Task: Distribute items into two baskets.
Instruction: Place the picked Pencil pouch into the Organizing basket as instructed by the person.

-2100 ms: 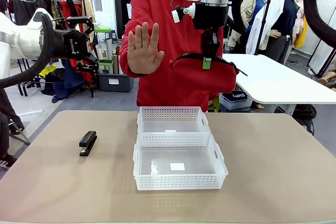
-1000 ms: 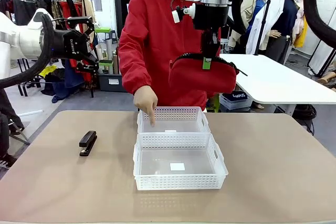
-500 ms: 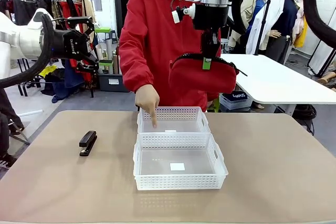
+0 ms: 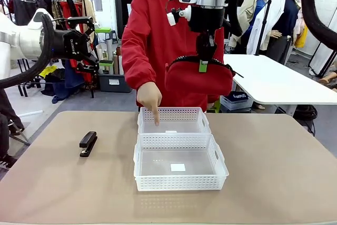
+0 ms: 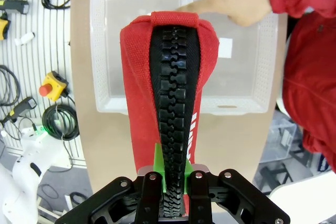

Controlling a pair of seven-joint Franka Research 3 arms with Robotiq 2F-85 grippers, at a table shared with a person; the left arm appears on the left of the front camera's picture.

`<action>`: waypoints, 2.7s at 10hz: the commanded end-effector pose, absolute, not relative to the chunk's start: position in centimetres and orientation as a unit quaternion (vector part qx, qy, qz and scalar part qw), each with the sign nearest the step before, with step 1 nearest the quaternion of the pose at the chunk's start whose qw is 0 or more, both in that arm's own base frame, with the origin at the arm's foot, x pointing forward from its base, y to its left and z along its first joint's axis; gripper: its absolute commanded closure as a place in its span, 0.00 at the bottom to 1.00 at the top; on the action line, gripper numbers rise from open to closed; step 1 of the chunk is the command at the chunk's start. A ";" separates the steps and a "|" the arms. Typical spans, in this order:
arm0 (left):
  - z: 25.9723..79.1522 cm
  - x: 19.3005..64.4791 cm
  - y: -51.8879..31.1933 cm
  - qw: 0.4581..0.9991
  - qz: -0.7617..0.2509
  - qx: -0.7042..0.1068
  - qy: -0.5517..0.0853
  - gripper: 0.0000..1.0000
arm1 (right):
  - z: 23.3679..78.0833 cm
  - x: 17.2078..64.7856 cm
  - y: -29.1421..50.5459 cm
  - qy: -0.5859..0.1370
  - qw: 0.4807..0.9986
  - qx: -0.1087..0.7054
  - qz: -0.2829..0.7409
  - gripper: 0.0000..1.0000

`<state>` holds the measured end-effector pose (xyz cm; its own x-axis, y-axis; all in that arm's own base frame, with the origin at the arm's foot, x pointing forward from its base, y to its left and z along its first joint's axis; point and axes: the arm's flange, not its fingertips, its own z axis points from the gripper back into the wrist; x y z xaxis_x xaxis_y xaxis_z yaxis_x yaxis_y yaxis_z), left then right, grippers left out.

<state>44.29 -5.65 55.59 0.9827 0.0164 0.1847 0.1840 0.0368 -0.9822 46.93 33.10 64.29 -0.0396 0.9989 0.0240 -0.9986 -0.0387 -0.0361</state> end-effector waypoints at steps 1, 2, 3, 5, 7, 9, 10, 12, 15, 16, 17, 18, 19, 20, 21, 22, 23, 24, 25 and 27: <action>55.8 44.3 -5.6 0.715 -0.060 -0.692 -0.074 0.00 | 62.4 46.0 34.1 -0.019 0.670 0.012 0.742 1.00; 55.8 44.3 -5.6 0.715 -0.060 -0.692 -0.074 0.00 | 61.6 45.6 34.6 -0.010 0.664 0.017 0.747 1.00; 55.8 44.3 -5.6 0.715 -0.060 -0.692 -0.074 0.00 | 60.8 45.2 35.1 -0.005 0.657 0.023 0.753 1.00; 55.8 44.3 -5.6 0.715 -0.060 -0.692 -0.074 0.00 | 59.3 44.4 35.9 0.000 0.644 0.028 0.764 1.00; 55.8 44.3 -5.6 0.715 -0.060 -0.692 -0.074 0.00 | 57.6 43.7 36.4 0.007 0.629 0.032 0.777 1.00; 55.8 44.3 -5.6 0.715 -0.060 -0.692 -0.074 0.00 | 55.5 42.6 36.8 0.004 0.612 0.035 0.790 1.00; 55.8 44.3 -5.6 0.715 -0.060 -0.692 -0.074 0.00 | 54.9 42.2 36.9 0.000 0.604 0.042 0.796 1.00; 55.8 44.3 -5.6 0.715 -0.060 -0.692 -0.074 0.00 | 52.5 40.6 37.3 0.006 0.599 0.034 0.800 1.00; 55.8 44.3 -5.6 0.715 -0.060 -0.692 -0.074 0.00 | 49.9 38.6 37.4 0.019 0.614 -0.016 0.789 1.00; 55.8 44.3 -5.6 0.715 -0.060 -0.692 -0.074 0.00 | 49.3 38.1 37.5 0.023 0.624 -0.031 0.780 1.00; 55.8 44.3 -5.6 0.715 -0.060 -0.692 -0.074 0.00 | 48.8 37.7 37.5 0.029 0.629 -0.042 0.776 1.00; 55.8 44.3 -5.6 0.715 -0.060 -0.692 -0.074 0.00 | 48.2 37.5 37.4 0.036 0.647 -0.049 0.760 1.00; 55.8 44.3 -5.6 0.715 -0.060 -0.692 -0.074 0.00 | 47.8 37.4 37.6 0.043 0.665 -0.060 0.743 1.00; 55.8 44.3 -5.6 0.715 -0.060 -0.692 -0.074 0.00 | 48.5 38.3 37.4 0.041 0.625 -0.028 0.779 1.00; 55.8 44.3 -5.6 0.715 -0.060 -0.692 -0.074 0.00 | 48.5 38.3 37.4 0.041 0.625 -0.028 0.779 1.00; 55.8 44.3 -5.6 0.715 -0.060 -0.692 -0.074 0.00 | 48.5 38.3 37.4 0.041 0.625 -0.028 0.779 1.00; 55.8 44.3 -5.6 0.715 -0.060 -0.692 -0.074 0.00 | 48.5 38.3 37.4 0.041 0.625 -0.028 0.779 1.00; 55.8 44.3 -5.6 0.715 -0.060 -0.692 -0.074 0.00 | 48.5 38.3 37.4 0.041 0.625 -0.028 0.779 1.00; 55.8 44.3 -5.6 0.715 -0.060 -0.692 -0.074 0.00 | 48.1 38.3 37.5 0.045 0.633 -0.036 0.772 1.00; 55.8 44.3 -5.6 0.715 -0.060 -0.692 -0.074 0.00 | 45.9 39.7 38.4 0.036 0.653 -0.017 0.757 1.00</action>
<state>44.29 -5.65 55.59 0.9826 0.0165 0.1848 0.1841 0.0368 -0.9822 39.00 37.77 46.65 -0.1789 0.9781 -0.1067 -0.9836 -0.1755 0.0406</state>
